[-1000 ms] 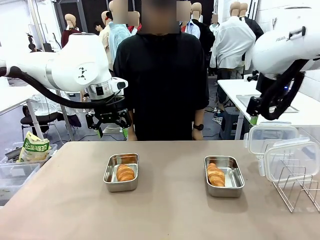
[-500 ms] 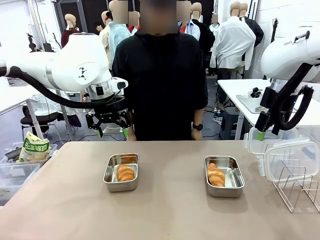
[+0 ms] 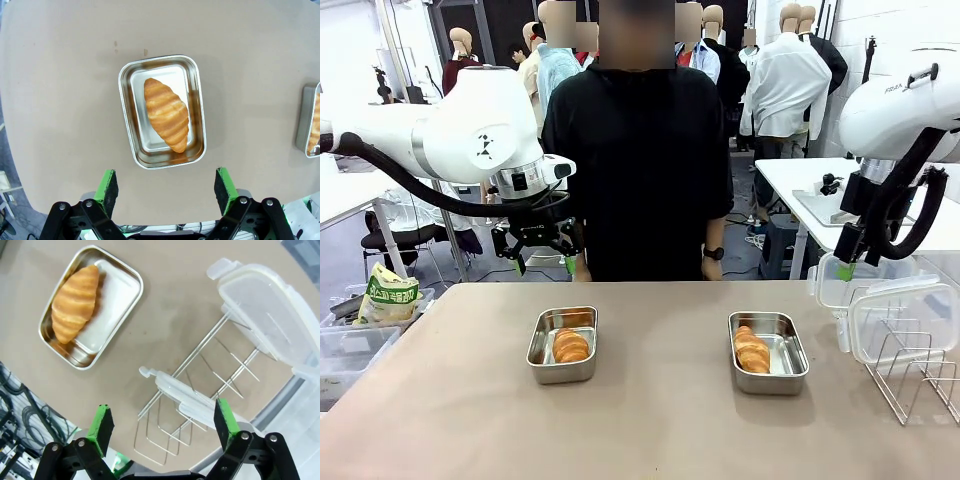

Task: Place the bread in airtight containers.
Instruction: Pick up one Airtight Container lid and hand it to the human.

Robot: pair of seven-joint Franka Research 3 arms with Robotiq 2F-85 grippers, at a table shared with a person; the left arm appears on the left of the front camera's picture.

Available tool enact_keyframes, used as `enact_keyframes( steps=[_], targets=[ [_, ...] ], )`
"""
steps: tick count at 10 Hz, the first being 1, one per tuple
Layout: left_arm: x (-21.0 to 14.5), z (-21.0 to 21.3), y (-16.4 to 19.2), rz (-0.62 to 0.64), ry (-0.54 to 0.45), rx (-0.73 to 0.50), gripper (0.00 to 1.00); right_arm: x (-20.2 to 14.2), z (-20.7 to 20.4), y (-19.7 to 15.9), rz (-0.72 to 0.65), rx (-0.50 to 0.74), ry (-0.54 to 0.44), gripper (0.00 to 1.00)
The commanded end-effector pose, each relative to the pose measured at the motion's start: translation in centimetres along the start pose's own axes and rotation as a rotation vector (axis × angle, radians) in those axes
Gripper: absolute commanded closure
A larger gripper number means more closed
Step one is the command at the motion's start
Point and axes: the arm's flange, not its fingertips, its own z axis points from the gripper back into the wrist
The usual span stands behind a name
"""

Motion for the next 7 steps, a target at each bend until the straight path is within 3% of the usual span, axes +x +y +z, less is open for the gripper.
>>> enact_keyframes(
  steps=[1,3,5,7],
  targets=[
    [0.0,0.3,0.1,0.003,-0.008,0.014,0.00,-0.1,0.3,-0.3,0.135,0.018,0.013,0.00],
    [0.0,0.3,0.1,0.003,-0.008,0.014,0.00,-0.9,0.5,-2.2,0.385,0.221,0.001,0.00],
    [0.0,0.3,0.1,0.003,-0.008,0.014,0.00,-1.6,0.4,-3.4,0.586,0.207,0.064,0.00],
    [0.0,0.3,0.1,0.003,-0.008,0.014,0.00,-2.1,0.1,-4.3,0.718,0.071,0.125,0.00]
  ],
)
